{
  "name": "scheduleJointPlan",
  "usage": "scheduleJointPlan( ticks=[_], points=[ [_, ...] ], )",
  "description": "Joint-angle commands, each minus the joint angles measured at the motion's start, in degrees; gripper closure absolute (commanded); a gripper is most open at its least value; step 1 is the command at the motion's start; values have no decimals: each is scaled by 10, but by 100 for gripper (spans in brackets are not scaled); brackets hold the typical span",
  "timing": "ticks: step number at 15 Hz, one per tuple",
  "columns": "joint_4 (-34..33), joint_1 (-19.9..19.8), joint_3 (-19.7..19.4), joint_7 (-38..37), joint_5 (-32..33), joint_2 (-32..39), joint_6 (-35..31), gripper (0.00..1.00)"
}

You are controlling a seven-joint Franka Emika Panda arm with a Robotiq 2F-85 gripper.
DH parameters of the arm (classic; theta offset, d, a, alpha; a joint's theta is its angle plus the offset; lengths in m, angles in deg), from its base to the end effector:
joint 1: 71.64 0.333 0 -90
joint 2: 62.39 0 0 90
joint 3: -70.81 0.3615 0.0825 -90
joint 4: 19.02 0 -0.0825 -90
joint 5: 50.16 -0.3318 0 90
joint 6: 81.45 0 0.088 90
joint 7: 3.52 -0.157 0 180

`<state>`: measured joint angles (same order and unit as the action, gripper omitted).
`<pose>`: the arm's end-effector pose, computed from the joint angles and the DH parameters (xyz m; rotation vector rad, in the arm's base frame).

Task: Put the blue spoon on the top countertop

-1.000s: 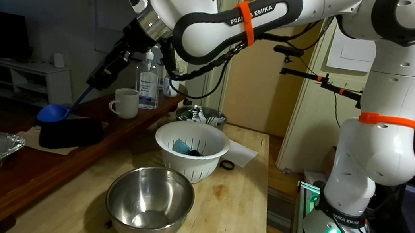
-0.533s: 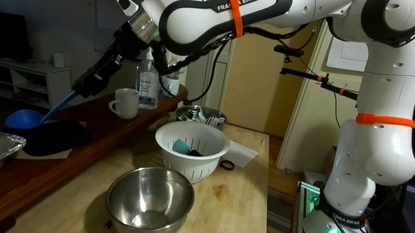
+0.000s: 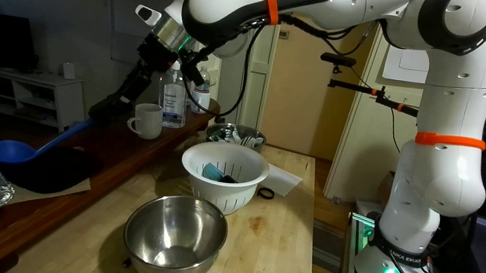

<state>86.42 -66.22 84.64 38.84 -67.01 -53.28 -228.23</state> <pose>0.5988 0.2030 0.5315 -2.6032 -1.1956 -0.8879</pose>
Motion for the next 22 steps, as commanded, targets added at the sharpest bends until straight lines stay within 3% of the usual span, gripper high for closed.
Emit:
scheduleJointPlan(
  ticks=[1, 13, 22],
  points=[
    [14, -3, -23, -42, 32, -15, 1, 58],
    [-86, 4, -35, -89, 125, 68, 95, 58],
    [-165, -3, -29, -86, 119, 132, 191, 58]
  ],
)
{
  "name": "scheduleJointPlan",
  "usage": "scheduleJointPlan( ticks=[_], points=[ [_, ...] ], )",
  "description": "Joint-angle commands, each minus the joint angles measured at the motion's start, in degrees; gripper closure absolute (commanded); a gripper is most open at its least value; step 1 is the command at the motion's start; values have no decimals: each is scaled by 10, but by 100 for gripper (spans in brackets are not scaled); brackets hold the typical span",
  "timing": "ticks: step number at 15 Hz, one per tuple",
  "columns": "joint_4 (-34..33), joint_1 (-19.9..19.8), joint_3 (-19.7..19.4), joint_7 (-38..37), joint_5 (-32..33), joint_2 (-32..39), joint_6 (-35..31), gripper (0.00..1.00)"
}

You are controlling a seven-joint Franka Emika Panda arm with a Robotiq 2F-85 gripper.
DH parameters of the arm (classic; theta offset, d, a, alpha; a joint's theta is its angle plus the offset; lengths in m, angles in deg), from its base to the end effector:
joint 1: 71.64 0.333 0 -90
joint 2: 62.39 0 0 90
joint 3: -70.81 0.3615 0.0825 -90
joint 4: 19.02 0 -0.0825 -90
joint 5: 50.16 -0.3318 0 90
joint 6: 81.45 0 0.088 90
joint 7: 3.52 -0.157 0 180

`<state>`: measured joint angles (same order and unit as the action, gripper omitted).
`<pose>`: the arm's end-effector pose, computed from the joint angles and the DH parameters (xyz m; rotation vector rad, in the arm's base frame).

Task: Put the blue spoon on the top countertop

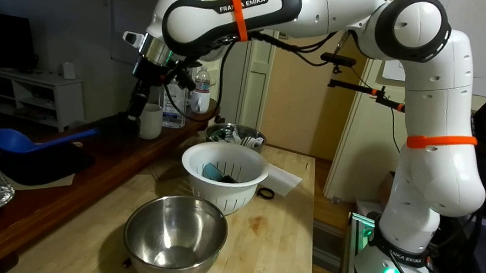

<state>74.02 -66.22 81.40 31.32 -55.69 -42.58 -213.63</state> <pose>0.6491 0.1751 0.4773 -2.7631 -1.1902 -0.5482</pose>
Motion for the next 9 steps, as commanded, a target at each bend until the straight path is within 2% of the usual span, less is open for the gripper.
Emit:
scheduleJointPlan(
  ticks=[1, 5, 9],
  points=[
    [-46, -4, 3, -10, 5, 29, 55, 58],
    [-67, -6, 4, -5, 5, 45, 83, 58],
    [-87, -3, 1, -6, 14, 62, 81, 58]
  ],
)
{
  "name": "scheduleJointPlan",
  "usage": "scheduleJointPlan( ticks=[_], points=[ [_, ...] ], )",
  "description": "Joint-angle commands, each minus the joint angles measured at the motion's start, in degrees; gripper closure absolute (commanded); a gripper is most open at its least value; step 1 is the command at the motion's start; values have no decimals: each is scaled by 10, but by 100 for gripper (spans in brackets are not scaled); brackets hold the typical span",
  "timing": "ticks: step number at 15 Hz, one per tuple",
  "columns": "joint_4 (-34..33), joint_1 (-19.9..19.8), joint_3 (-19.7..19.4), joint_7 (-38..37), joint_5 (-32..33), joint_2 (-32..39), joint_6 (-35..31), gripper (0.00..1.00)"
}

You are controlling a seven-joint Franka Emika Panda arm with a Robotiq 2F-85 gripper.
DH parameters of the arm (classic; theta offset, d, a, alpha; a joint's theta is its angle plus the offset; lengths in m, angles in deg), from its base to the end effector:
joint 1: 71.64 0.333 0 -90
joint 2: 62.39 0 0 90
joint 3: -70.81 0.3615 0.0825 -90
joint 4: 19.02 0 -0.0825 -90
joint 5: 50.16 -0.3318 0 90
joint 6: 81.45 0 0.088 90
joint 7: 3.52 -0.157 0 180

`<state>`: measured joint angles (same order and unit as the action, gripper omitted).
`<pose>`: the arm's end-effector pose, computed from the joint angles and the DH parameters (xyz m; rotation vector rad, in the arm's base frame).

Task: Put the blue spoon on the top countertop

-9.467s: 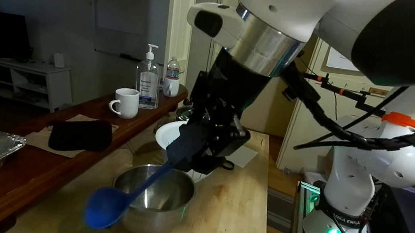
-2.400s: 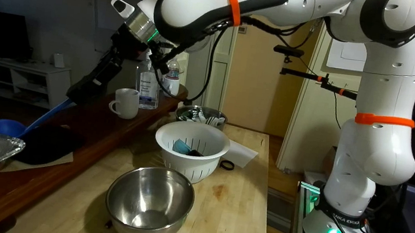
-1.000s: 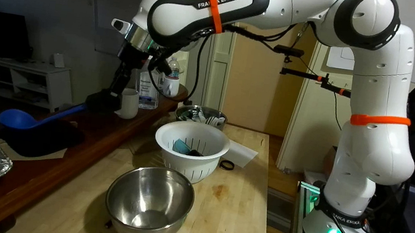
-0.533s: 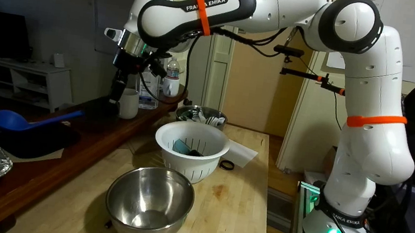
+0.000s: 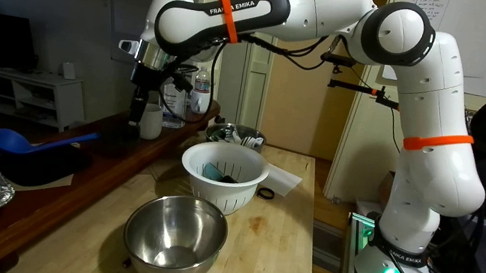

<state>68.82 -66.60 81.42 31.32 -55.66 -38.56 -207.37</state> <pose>0.6616 0.1721 0.4588 -2.7583 -1.1821 -0.4186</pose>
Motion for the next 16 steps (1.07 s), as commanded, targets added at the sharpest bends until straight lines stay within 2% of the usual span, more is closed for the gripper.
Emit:
scheduleJointPlan(
  ticks=[1, 3, 4, 5, 7, 8, 12, 16],
  points=[
    [-43, 2, 0, -7, 18, 28, 21, 58],
    [-52, 3, -1, -8, 24, 35, 19, 58],
    [-55, 3, -1, -9, 25, 37, 18, 30],
    [-56, 2, 0, -9, 24, 38, 17, 8],
    [-58, 2, 1, -12, 22, 36, 18, 6],
    [-55, 3, 1, -12, 23, 33, 13, 0],
    [-44, 8, 2, -15, 29, 2, 7, 0],
    [-15, 15, 19, 10, 33, -72, 7, 0]
  ],
)
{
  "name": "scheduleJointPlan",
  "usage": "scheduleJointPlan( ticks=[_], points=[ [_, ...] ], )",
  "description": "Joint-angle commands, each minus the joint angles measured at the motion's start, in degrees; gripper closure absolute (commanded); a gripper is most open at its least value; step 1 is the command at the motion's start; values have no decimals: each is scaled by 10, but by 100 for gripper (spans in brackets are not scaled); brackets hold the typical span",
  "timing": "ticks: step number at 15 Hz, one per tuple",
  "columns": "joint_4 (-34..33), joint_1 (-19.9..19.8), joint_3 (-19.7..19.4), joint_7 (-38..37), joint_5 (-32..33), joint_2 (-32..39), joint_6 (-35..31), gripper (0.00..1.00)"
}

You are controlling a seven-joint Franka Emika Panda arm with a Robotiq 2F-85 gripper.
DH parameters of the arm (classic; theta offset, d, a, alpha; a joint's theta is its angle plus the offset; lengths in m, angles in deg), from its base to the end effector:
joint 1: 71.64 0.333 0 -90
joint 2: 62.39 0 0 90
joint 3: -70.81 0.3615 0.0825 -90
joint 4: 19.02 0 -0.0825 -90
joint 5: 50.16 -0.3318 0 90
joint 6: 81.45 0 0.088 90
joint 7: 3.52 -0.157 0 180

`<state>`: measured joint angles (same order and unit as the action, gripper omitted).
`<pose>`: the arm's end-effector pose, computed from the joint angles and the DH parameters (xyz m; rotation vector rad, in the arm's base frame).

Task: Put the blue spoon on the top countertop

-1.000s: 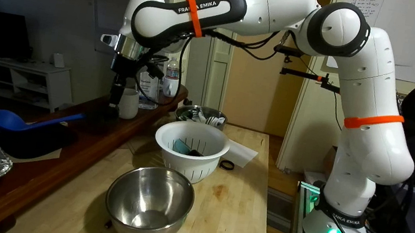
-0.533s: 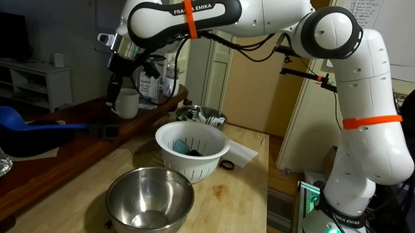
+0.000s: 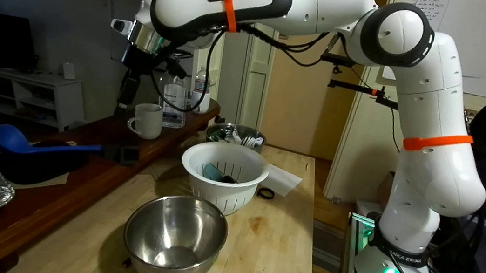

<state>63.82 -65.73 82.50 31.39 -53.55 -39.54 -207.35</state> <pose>0.6672 0.1902 0.5120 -2.7402 -1.2575 -0.5727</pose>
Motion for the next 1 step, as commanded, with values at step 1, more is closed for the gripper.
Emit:
scheduleJointPlan(
  ticks=[1],
  points=[
    [-1, 3, 4, 1, 3, -14, 3, 0]
  ],
)
